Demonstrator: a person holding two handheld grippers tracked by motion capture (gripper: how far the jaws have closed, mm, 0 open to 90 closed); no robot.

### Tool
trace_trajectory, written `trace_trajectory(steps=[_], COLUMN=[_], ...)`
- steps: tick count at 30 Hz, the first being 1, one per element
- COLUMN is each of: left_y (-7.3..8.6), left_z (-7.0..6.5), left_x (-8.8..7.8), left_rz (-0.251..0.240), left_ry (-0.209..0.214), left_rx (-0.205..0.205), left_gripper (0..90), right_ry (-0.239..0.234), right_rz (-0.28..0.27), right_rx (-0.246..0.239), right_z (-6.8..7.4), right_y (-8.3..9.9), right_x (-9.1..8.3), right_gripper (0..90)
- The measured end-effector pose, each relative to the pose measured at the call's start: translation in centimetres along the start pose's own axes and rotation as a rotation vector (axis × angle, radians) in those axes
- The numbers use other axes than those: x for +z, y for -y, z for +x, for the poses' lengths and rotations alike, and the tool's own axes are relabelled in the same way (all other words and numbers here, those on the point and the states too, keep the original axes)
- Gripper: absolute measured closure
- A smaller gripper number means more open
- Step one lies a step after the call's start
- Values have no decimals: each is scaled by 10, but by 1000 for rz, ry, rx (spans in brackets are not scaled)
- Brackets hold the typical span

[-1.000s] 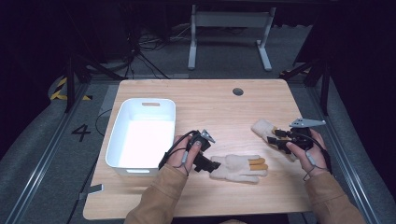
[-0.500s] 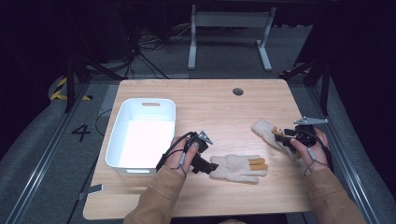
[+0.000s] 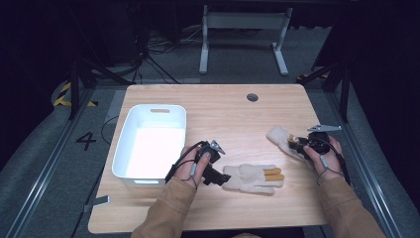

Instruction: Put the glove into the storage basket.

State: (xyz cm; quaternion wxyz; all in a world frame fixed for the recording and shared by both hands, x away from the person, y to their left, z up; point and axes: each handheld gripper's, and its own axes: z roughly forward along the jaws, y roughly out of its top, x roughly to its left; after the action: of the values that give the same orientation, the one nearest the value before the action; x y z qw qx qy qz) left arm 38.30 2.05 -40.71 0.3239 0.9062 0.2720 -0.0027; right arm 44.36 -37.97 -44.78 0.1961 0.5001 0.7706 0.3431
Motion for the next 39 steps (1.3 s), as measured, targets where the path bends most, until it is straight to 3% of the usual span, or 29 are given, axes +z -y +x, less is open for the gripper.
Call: trace_trajectory(steps=[5, 7, 11, 18, 21, 39], left_y=[0, 0, 0, 0, -1, -11], left_z=[0, -1, -1, 0, 0, -1], left_x=[0, 1, 1, 0, 0, 5], left_rz=[3, 5, 4, 2, -1, -3], left_ry=[2, 2, 3, 3, 6, 26], left_rx=[3, 0, -2, 2, 0, 22], left_gripper=[193, 193, 193, 193, 192, 192], right_ry=[1, 1, 4, -15, -18, -57], right_rz=[26, 35, 37, -1, -26, -131], right_rx=[-33, -13, -21, -55, -100, -144], right_z=[0, -2, -3, -1, 2, 15], right_y=[1, 1, 1, -3, -5, -14], right_x=[2, 1, -1, -10, -19, -60], right_gripper=[634, 662, 684, 690, 689, 687])
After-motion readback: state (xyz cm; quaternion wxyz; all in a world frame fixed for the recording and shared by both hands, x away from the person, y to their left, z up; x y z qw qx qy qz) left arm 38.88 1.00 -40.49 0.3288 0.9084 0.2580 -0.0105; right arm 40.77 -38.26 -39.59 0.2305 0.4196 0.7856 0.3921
